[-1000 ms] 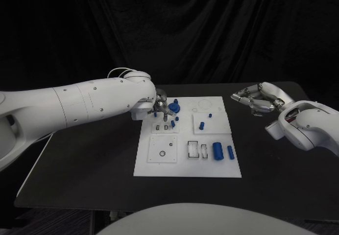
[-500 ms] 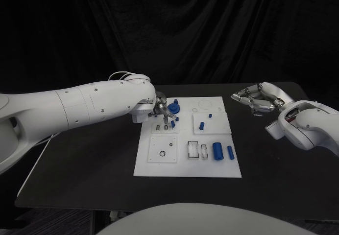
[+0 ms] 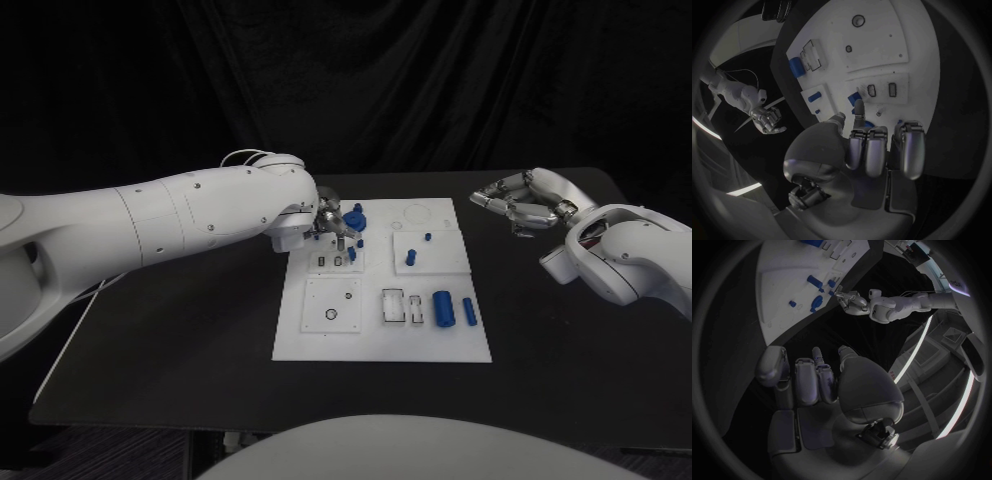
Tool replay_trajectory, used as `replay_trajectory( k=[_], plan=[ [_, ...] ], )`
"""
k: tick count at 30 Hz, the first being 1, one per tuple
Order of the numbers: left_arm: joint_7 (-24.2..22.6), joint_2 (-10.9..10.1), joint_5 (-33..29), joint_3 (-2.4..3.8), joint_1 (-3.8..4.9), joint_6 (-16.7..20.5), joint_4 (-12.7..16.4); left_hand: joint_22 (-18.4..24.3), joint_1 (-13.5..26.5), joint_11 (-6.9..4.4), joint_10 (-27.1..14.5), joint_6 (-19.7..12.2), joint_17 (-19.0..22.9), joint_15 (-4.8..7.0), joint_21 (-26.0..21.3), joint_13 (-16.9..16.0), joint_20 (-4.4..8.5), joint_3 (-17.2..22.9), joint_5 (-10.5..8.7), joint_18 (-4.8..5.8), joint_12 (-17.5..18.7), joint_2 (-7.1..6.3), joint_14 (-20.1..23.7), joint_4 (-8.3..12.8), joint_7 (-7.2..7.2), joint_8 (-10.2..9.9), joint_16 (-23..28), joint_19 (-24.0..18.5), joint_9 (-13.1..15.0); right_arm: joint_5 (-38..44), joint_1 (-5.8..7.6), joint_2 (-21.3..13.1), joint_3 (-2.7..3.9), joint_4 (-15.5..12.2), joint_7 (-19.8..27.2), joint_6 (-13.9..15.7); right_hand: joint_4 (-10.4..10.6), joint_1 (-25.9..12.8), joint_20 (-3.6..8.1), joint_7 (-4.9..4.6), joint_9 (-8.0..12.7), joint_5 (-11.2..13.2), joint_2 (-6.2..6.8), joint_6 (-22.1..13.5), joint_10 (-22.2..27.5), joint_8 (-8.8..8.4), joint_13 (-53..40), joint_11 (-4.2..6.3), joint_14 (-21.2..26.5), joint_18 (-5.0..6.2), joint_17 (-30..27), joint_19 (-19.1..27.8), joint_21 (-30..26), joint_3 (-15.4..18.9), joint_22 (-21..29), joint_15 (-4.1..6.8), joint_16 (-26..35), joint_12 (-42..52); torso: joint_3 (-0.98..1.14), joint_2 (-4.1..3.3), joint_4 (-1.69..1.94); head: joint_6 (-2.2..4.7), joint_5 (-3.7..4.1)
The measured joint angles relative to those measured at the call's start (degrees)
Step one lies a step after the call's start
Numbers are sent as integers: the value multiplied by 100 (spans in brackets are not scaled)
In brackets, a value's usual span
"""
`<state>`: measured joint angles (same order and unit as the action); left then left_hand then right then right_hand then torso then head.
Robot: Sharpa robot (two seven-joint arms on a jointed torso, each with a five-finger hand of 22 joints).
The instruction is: Assemble the parts on the task board
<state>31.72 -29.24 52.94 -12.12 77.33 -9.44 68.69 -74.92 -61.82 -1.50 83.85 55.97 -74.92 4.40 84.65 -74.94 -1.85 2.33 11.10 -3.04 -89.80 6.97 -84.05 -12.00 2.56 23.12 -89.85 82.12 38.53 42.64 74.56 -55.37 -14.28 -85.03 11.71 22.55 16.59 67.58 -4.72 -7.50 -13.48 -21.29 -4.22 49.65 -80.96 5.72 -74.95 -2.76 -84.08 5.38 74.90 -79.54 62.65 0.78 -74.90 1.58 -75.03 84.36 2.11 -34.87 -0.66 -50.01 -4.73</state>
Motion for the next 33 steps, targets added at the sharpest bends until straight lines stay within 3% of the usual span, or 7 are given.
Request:
replay_trajectory(
  k=[15,33],
  plan=[
    [-73,104,-8,-1,-167,44,-178,0,0,0,0,-41,0,0,-23,0,-20,31,22,0,0,0,0,31,0,-28,0,-20,59,0,0,21,0,25,-46,-46,0,23,0,0,5,1,-23,0,0,0,1,0,0,0,0,0,-31,0,-4,0,0,0,5,7,-10,0,13],
    [-213,151,-12,0,-237,80,-242,1,-16,1,0,-61,1,0,-48,0,-33,111,77,0,0,-16,0,110,20,-72,0,-33,154,0,-1,47,0,47,-81,-82,0,23,0,0,4,1,-23,0,0,0,2,0,0,0,0,0,-53,0,-3,0,0,0,-3,8,-8,0,31]
  ],
)
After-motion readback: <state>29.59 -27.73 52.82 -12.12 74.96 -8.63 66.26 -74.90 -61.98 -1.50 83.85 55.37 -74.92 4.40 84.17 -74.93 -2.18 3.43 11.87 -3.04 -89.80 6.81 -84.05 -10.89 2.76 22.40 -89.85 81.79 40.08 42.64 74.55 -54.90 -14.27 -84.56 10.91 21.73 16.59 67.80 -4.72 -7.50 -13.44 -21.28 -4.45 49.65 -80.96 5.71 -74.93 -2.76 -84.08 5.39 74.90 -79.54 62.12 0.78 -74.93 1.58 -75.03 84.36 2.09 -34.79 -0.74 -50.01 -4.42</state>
